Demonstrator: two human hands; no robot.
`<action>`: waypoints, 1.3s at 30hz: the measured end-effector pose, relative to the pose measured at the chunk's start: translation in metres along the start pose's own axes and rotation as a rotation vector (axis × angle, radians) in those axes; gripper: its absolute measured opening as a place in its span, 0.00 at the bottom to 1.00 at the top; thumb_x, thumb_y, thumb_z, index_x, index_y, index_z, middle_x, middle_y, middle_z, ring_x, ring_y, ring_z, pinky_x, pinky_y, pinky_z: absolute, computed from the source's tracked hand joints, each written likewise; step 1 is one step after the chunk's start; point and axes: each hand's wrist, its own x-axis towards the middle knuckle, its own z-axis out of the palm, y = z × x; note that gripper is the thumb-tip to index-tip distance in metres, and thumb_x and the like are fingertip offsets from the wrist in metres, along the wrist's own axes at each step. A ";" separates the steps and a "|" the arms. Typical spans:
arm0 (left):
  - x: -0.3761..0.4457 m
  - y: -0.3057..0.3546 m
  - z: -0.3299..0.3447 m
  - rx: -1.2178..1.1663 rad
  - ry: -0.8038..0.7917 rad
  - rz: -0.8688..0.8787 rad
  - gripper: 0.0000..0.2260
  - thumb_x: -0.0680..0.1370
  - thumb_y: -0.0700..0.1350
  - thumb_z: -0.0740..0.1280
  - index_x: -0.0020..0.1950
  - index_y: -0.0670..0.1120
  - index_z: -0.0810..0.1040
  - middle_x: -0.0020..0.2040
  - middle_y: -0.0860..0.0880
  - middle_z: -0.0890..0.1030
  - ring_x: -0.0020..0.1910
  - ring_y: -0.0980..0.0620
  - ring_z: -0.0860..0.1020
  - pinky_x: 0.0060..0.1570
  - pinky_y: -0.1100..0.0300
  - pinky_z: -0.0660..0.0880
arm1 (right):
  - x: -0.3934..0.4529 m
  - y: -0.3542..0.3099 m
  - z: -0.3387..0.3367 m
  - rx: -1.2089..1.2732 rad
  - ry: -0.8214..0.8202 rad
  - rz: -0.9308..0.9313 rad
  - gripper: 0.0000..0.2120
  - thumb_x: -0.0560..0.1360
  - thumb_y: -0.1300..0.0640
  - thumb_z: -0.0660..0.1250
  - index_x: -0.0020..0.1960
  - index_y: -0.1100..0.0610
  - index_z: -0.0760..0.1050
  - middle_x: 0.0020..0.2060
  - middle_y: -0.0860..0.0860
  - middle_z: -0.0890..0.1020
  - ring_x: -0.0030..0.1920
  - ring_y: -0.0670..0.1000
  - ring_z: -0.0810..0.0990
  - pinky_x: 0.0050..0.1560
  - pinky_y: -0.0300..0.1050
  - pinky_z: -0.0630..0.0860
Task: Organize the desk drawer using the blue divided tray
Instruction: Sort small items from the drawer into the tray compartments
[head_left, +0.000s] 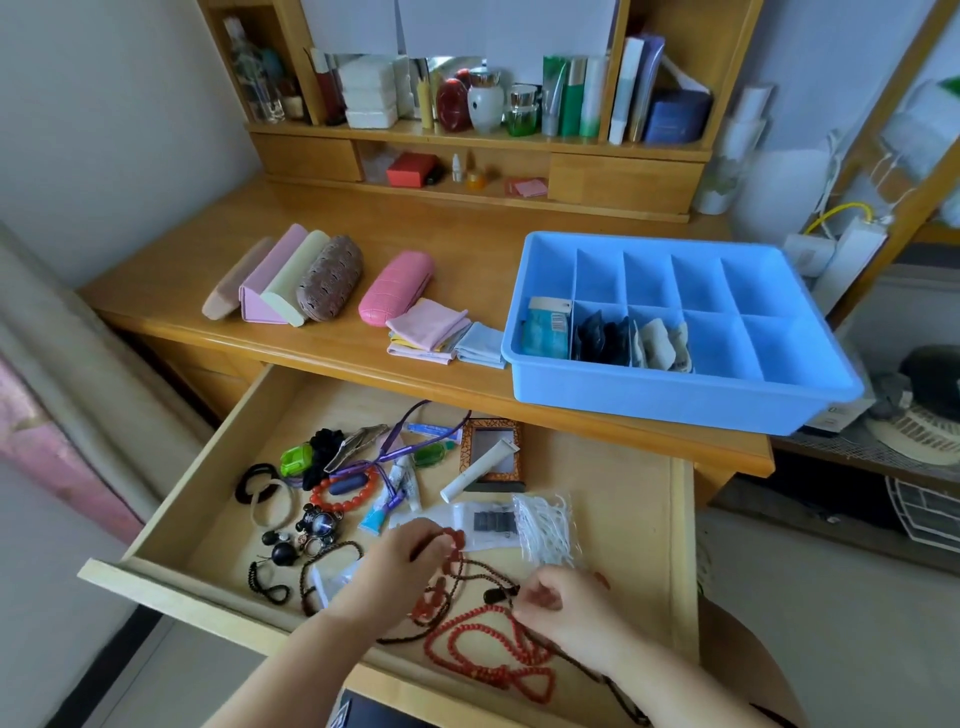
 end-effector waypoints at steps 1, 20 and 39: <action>0.000 -0.007 -0.004 -0.040 0.053 -0.048 0.09 0.80 0.45 0.62 0.41 0.47 0.77 0.29 0.52 0.72 0.22 0.60 0.69 0.24 0.69 0.66 | -0.002 0.004 0.002 -0.086 0.050 0.032 0.05 0.72 0.47 0.69 0.39 0.44 0.75 0.40 0.42 0.80 0.41 0.40 0.77 0.44 0.36 0.74; 0.013 -0.039 0.004 0.234 -0.066 -0.188 0.06 0.77 0.45 0.64 0.43 0.56 0.75 0.39 0.59 0.75 0.40 0.58 0.74 0.34 0.68 0.67 | -0.010 -0.021 -0.025 0.481 0.012 0.078 0.10 0.79 0.56 0.61 0.40 0.57 0.75 0.32 0.53 0.82 0.40 0.54 0.80 0.47 0.48 0.75; 0.097 -0.017 0.014 0.542 0.085 -0.150 0.12 0.79 0.57 0.57 0.43 0.50 0.69 0.38 0.52 0.76 0.43 0.49 0.79 0.35 0.60 0.69 | 0.097 -0.042 -0.055 -0.240 0.227 0.042 0.21 0.73 0.52 0.68 0.65 0.49 0.71 0.57 0.45 0.77 0.56 0.47 0.76 0.57 0.42 0.74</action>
